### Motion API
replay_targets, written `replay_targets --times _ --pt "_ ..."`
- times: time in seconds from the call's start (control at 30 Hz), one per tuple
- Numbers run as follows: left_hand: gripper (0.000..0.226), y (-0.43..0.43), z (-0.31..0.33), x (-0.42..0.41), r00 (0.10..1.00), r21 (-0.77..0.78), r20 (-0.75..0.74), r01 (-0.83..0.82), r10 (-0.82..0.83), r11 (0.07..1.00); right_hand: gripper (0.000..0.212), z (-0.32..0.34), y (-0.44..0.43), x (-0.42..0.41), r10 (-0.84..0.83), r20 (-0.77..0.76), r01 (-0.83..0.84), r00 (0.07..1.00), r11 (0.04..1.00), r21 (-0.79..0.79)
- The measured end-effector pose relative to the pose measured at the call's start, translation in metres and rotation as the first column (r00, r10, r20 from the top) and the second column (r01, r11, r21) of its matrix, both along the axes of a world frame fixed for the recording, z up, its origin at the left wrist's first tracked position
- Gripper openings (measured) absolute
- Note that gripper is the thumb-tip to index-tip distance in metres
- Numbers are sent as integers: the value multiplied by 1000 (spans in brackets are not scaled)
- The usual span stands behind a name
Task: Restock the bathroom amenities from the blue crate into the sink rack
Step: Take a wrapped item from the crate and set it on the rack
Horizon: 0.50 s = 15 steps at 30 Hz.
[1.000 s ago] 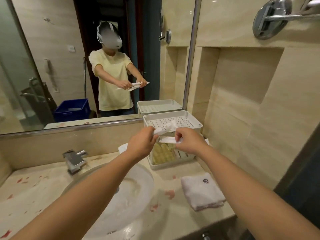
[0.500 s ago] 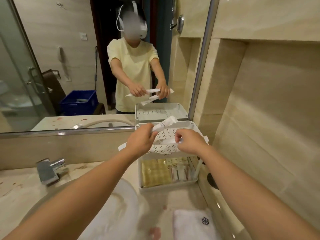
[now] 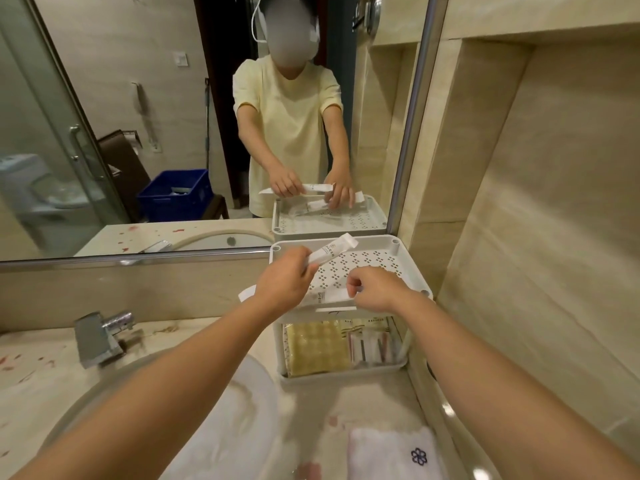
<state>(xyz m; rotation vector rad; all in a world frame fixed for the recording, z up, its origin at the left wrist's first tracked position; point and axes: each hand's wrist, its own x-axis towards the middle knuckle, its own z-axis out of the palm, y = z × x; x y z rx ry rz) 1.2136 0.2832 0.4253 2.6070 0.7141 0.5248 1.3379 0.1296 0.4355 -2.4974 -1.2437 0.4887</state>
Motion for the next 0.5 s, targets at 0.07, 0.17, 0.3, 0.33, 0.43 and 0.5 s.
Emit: replay_targets --times 0.07,0.17,0.3,0.33,0.43,0.5 --pt "21 0 0 1 1000 -3 3 6 -6 1000 25 0 0 0 -3 0 3 1000 1000 -16" --pt "20 -2 2 4 1000 2 13 25 -26 1000 28 3 1 -1 -43 -21 44 999 998 48" --pt "18 -6 4 8 997 -8 54 61 -61 998 26 14 8 -7 -118 -302 223 946 913 341" --pt "19 -7 6 8 996 -8 66 63 -63 998 26 18 10 -10 -123 -385 283 915 876 391" --pt "19 -10 11 10 991 -14 116 70 -68 997 24 27 12 -17 -110 -533 396 839 796 459" --pt "20 -12 15 11 987 -7 136 89 -87 996 25 30 12 -20 -116 -577 443 808 765 467"
